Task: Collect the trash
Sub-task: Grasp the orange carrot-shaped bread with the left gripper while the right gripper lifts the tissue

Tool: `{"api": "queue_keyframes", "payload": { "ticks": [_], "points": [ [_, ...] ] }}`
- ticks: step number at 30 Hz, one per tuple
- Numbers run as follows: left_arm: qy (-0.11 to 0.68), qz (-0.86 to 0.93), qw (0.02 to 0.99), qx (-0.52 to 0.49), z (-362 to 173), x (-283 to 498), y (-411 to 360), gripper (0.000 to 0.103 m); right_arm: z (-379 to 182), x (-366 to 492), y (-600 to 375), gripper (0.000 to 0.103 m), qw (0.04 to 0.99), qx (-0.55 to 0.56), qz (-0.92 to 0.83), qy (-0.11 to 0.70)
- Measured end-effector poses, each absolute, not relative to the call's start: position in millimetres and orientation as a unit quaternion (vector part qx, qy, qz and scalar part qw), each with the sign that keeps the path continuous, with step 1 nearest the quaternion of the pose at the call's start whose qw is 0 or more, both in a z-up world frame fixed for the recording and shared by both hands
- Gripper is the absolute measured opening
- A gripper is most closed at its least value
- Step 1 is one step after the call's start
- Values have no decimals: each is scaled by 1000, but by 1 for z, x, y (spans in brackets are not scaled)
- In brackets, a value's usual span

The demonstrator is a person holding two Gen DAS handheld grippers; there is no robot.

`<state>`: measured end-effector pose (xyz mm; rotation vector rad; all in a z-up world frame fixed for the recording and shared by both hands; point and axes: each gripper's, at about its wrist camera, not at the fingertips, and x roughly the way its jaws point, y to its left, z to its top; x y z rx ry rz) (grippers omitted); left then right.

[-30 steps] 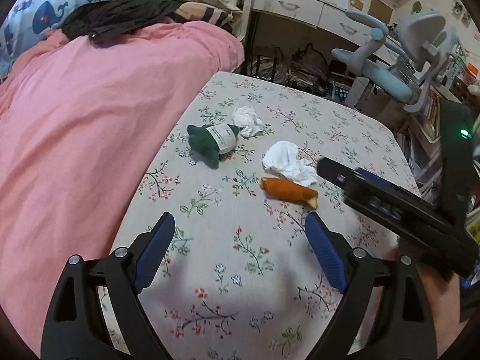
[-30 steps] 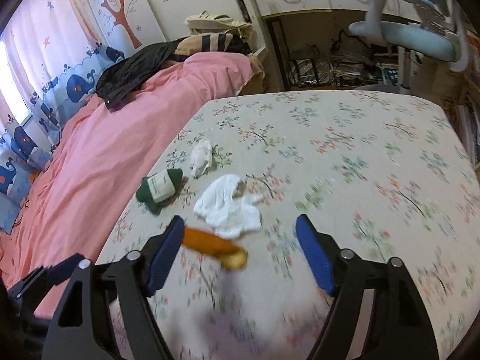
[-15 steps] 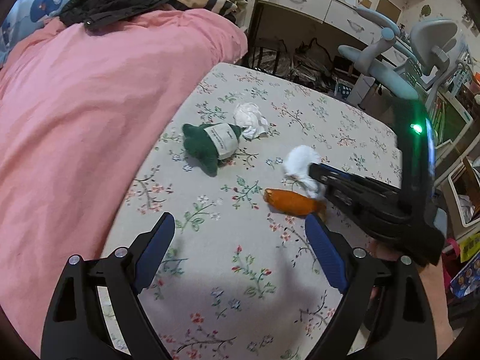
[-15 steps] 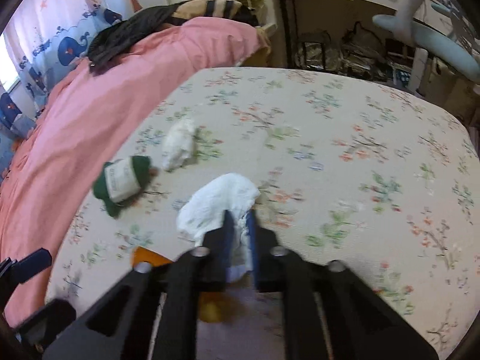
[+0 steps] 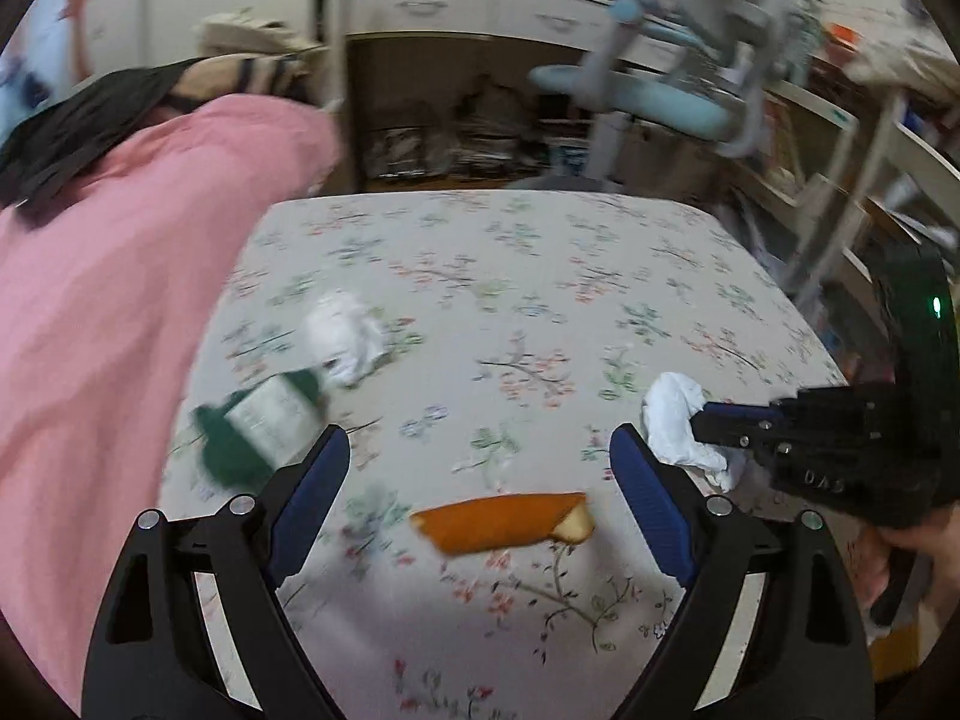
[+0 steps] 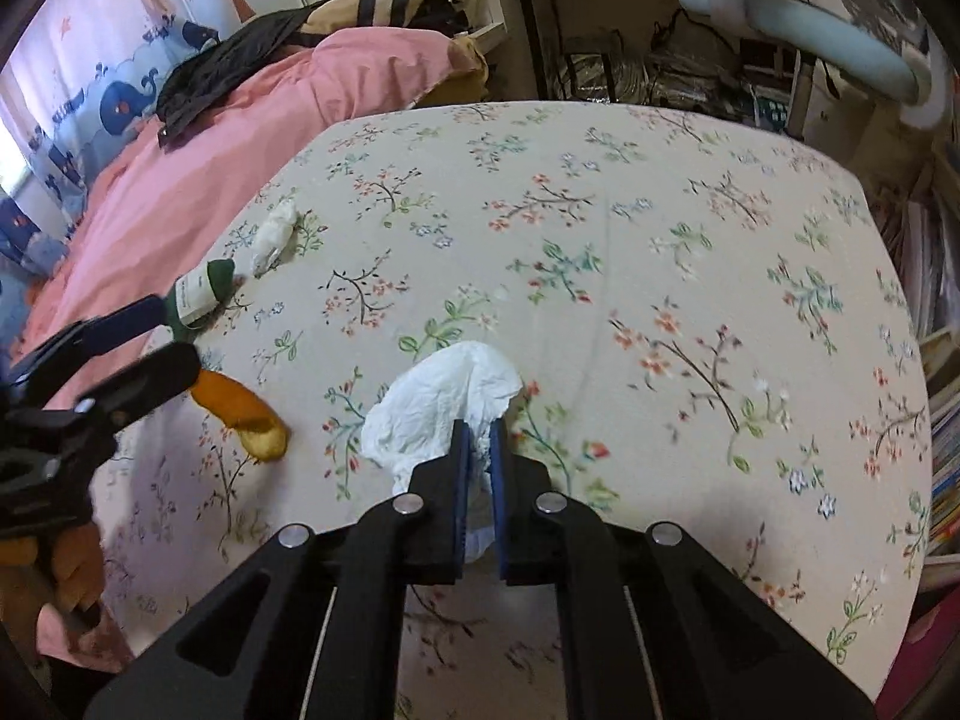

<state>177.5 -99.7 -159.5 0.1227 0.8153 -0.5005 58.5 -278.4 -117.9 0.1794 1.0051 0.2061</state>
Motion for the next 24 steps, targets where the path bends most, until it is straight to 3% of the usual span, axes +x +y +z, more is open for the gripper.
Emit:
{"api": "queue_keyframes", "payload": {
  "ticks": [7,11,18,20,22,24],
  "points": [
    [428,-303,845,106,-182,170,-114,85,-117,49,-283,8,861,101,106,487],
    [469,-346,807,98,-178,160,-110,78,-116,40,-284,8,858,103,108,491],
    [440,-277,849,95,-168,152,-103,78,-118,26,-285,10,855,122,116,490],
    [435,-251,859,95,-172,154,-105,78,-117,24,-286,21,857,136,119,482],
    [427,-238,866,103,-174,156,-110,78,-116,23,-285,49,859,149,125,473],
    [421,-228,870,116,-176,157,-117,78,-115,25,-281,51,860,143,131,471]
  ]
}}
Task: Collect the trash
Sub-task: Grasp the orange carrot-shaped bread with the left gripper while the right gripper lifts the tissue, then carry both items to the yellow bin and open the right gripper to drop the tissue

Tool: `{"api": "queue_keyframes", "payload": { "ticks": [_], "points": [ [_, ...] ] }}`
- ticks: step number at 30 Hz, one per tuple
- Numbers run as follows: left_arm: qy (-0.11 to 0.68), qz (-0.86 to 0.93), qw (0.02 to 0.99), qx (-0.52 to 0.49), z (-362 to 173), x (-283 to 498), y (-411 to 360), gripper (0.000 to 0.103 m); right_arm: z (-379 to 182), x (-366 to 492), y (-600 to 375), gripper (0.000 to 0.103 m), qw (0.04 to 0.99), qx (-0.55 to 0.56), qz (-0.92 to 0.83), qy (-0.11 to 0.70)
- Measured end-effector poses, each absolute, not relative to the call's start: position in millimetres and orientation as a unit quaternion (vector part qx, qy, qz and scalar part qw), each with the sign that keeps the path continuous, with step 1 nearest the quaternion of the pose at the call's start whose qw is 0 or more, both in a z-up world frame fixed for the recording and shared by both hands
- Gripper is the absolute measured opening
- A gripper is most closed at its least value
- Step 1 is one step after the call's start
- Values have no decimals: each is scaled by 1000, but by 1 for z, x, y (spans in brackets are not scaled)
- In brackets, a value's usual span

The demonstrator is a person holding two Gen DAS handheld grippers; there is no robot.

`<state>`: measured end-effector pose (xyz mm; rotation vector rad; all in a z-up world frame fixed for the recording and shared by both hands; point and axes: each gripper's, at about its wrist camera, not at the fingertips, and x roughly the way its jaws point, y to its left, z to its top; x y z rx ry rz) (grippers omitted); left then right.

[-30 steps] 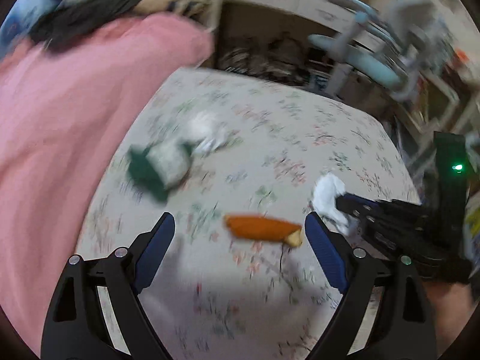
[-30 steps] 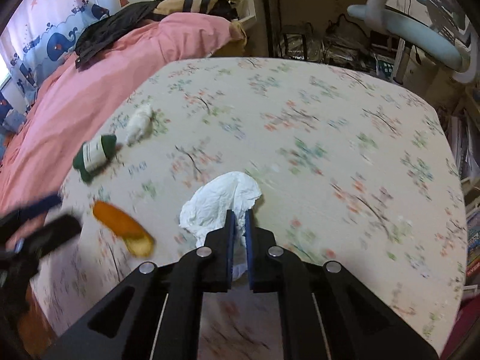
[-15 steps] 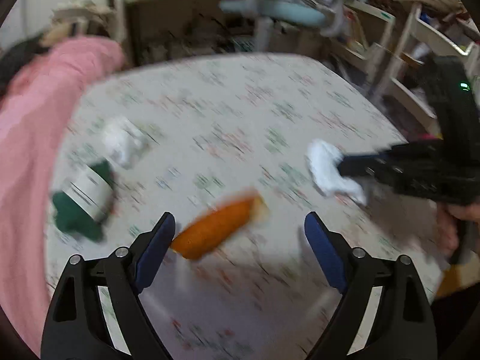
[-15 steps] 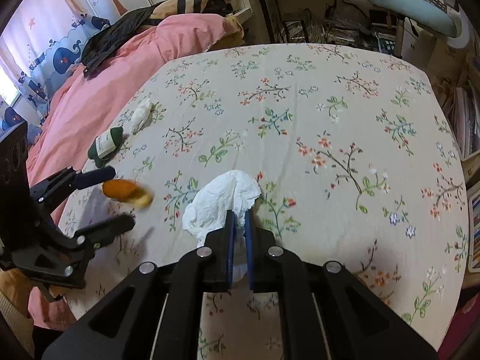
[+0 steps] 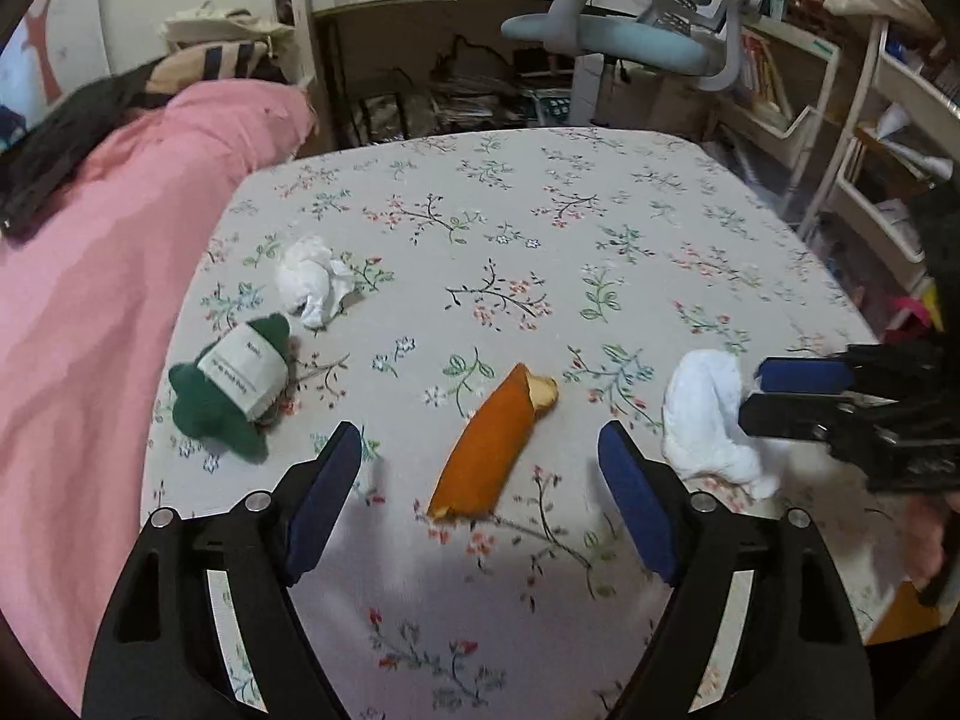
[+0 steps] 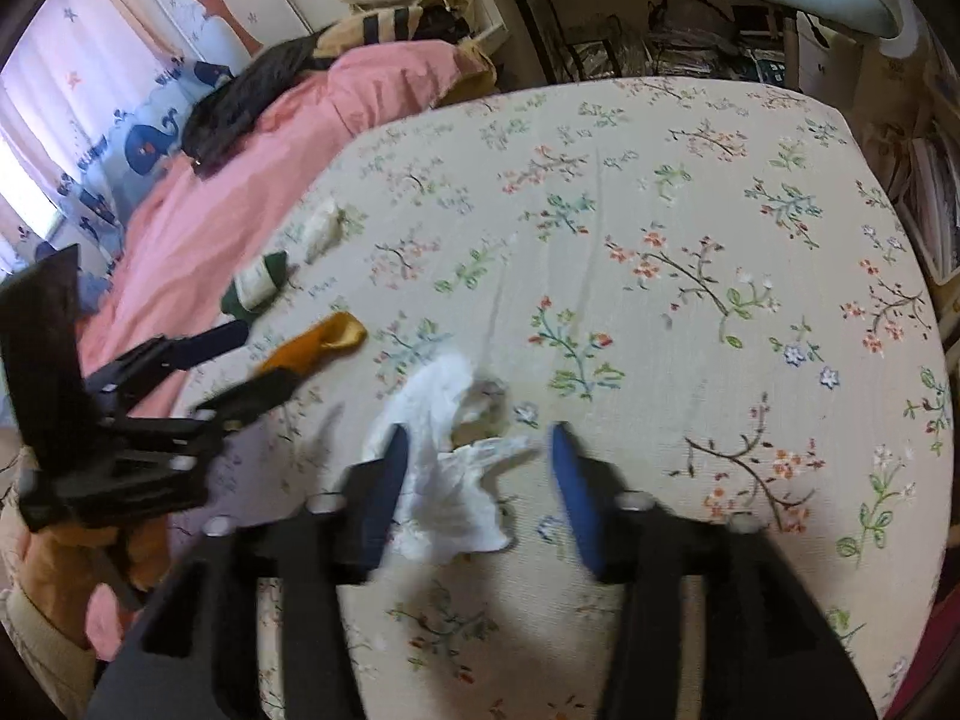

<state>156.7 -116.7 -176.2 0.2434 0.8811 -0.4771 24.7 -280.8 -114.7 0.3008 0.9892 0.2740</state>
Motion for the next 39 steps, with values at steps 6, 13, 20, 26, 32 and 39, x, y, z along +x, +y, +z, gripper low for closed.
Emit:
{"api": "queue_keyframes", "payload": {
  "ticks": [6,13,20,26,32,39],
  "points": [
    [427,-217,866,145,-188,160,-130,41,-115,27,-255,50,869,80,138,468],
    [420,-219,868,146,-182,143,-130,18,-111,22,-236,8,878,24,133,460],
    [393,-208,885,137,-156,105,-117,18,-89,0,-245,8,888,62,128,438],
    [374,-204,896,125,-133,79,-105,18,-71,-20,-253,8,896,101,127,414],
    [355,-199,905,122,-116,57,-95,18,-60,-29,-246,8,901,115,134,397],
    [349,-194,911,109,-106,42,-82,18,-57,-43,-234,8,903,105,139,394]
  ]
}}
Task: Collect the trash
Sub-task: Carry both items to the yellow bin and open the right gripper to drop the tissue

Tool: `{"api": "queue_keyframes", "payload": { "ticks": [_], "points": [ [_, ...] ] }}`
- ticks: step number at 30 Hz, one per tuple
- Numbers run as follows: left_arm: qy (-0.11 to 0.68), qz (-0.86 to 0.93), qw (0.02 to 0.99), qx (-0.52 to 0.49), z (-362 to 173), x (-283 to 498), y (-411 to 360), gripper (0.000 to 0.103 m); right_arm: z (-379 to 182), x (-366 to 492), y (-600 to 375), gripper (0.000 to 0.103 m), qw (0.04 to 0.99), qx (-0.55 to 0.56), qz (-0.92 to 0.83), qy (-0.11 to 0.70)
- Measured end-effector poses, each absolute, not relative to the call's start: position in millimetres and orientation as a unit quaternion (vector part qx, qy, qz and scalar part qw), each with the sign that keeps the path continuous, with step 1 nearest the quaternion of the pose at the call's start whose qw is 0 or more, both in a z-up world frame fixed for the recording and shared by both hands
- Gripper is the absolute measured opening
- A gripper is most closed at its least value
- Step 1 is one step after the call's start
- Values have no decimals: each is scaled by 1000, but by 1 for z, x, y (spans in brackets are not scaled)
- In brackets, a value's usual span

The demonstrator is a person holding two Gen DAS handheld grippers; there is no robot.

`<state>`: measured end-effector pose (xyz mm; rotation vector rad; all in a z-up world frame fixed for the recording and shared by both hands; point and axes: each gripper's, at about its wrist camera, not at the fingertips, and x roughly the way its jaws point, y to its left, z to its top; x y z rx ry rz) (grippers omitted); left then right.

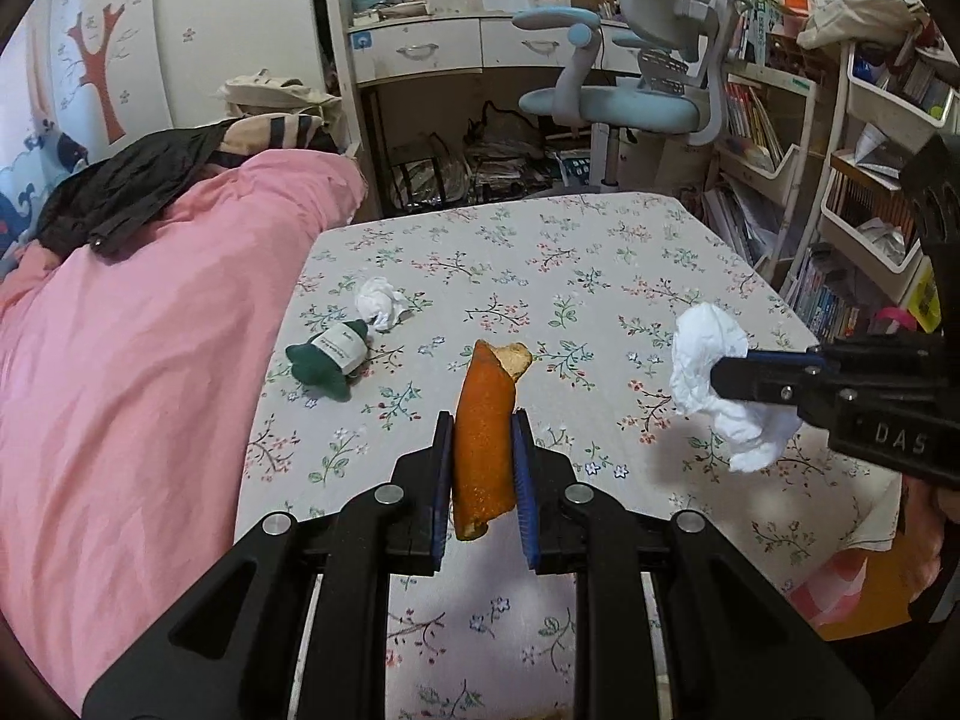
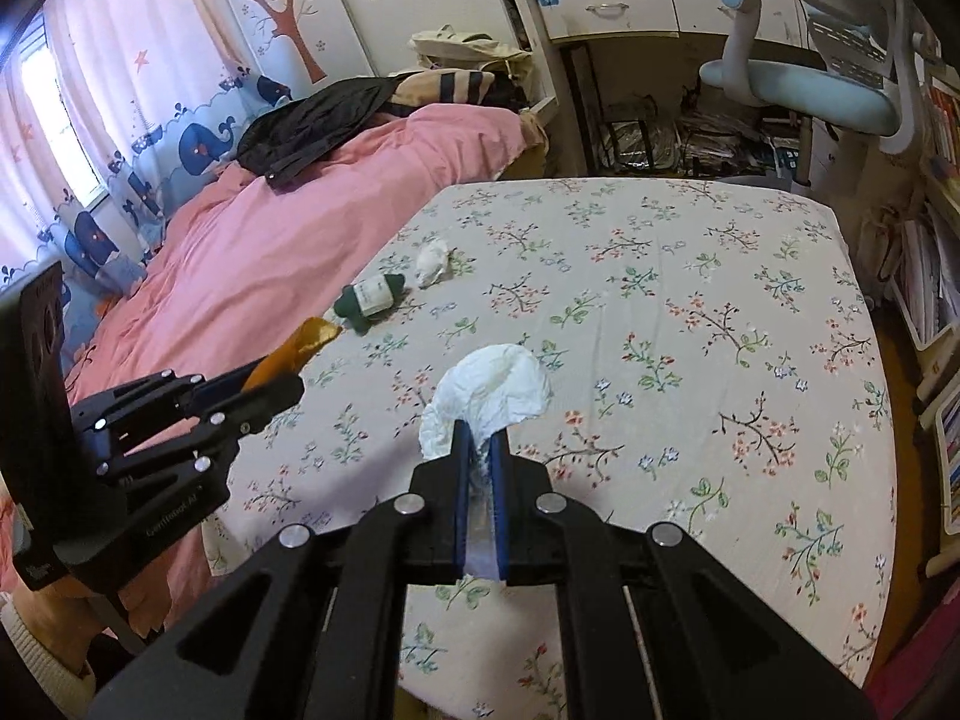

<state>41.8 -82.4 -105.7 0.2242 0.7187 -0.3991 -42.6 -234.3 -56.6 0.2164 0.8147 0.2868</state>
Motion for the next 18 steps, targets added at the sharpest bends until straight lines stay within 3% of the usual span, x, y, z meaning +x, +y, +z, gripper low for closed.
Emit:
{"api": "queue_keyframes", "payload": {
  "ticks": [18],
  "points": [
    [338,-189,917,98,-92,9,-70,18,-44,-74,-226,8,912,107,149,367]
  ]
}}
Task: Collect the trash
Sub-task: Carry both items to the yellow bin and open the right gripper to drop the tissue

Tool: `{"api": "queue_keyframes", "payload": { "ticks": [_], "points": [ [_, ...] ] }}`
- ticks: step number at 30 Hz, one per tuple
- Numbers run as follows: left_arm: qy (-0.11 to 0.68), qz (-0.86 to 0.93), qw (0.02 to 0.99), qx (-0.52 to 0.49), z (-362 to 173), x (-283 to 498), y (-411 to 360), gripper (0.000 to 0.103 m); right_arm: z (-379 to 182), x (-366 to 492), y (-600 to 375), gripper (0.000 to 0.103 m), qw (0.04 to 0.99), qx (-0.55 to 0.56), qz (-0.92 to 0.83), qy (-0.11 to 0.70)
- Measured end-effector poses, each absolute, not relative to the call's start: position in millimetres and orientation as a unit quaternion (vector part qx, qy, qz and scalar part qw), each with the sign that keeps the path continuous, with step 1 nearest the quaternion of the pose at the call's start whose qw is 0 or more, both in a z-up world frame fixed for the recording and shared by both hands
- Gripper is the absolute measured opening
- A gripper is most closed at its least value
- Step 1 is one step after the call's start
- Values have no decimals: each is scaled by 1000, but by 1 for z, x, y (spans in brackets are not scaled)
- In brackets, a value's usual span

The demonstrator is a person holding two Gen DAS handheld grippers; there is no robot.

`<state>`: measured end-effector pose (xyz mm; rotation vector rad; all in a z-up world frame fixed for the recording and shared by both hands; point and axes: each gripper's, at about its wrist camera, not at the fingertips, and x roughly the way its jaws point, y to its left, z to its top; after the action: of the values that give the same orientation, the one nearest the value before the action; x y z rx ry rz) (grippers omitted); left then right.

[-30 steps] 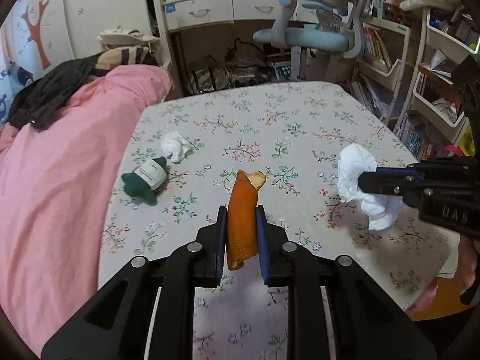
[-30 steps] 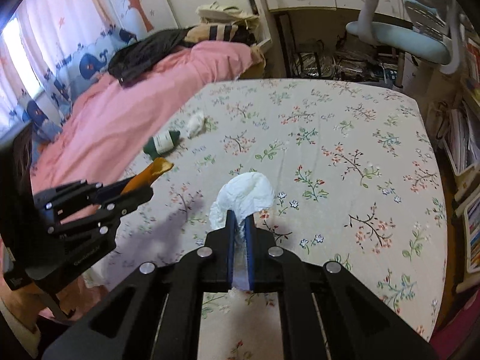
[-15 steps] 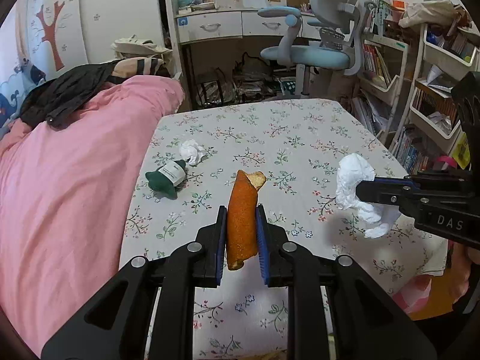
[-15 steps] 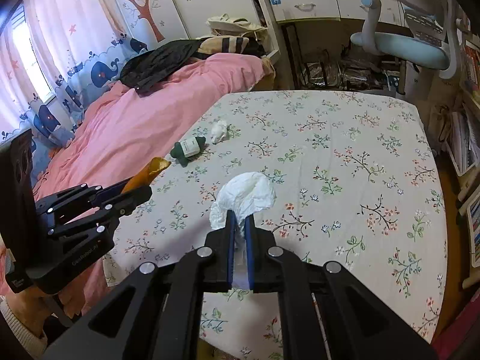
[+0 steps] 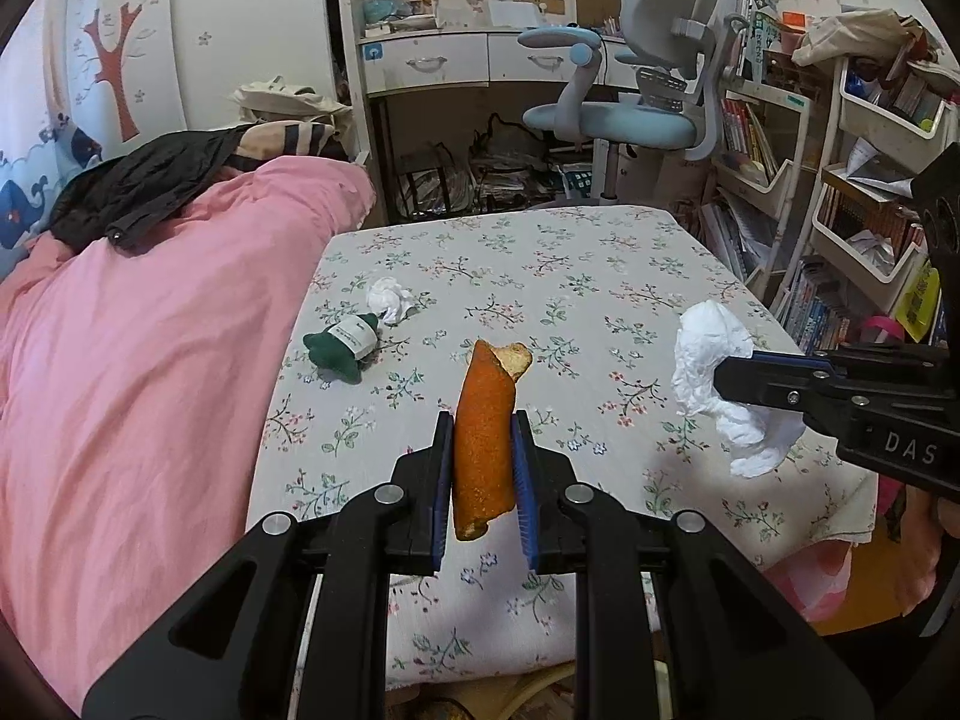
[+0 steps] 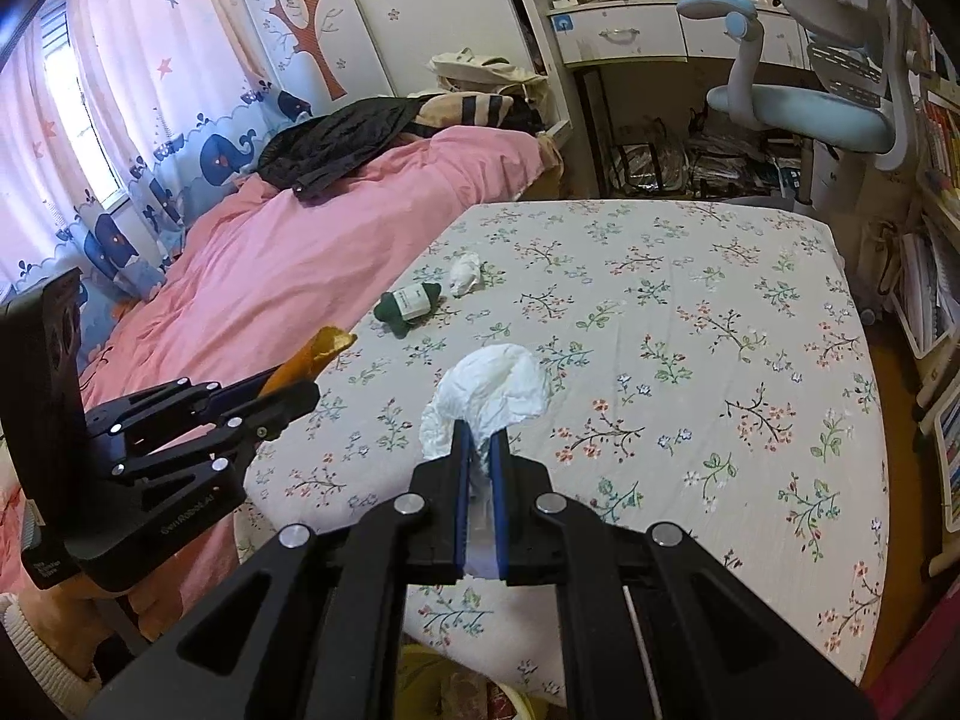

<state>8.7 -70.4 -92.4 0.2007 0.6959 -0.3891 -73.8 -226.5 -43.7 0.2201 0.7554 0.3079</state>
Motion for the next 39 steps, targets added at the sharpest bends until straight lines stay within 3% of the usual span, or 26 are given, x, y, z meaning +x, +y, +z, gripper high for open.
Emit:
{"api": "queue_keyframes", "payload": {
  "ticks": [39],
  "points": [
    [350,-181,915,85,-104,-82,-48,18,-59,-162,-190,8,899,80,193,385]
  ]
}}
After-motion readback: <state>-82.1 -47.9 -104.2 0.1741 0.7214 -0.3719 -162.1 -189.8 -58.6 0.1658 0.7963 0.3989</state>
